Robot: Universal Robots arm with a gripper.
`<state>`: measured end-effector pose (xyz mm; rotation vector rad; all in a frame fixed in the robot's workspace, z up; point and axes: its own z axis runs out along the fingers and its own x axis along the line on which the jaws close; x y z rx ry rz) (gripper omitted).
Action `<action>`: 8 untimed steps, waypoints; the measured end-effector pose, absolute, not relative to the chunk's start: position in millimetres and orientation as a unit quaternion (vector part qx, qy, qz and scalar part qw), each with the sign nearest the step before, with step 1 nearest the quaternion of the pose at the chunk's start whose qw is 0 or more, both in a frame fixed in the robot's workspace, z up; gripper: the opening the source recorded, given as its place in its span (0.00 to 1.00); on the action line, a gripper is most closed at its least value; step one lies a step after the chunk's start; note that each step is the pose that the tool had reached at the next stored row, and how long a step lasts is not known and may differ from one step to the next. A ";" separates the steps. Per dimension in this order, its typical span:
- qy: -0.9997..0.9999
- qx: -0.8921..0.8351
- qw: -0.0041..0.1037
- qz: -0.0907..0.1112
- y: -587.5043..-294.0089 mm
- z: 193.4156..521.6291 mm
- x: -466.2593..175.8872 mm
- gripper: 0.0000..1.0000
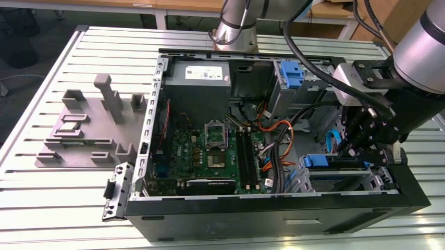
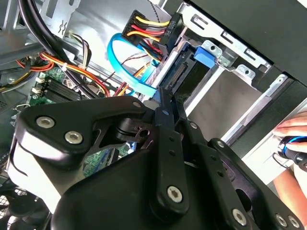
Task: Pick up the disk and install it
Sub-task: 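Insert the first disk wire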
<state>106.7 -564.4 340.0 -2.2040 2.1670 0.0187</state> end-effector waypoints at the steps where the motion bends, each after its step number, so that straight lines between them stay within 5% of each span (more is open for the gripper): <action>1: 0.701 -0.713 0.025 0.006 -565.0 339.7 106.8 0.16; 8: 0.701 -0.713 0.025 0.006 -566.0 339.1 106.8 0.16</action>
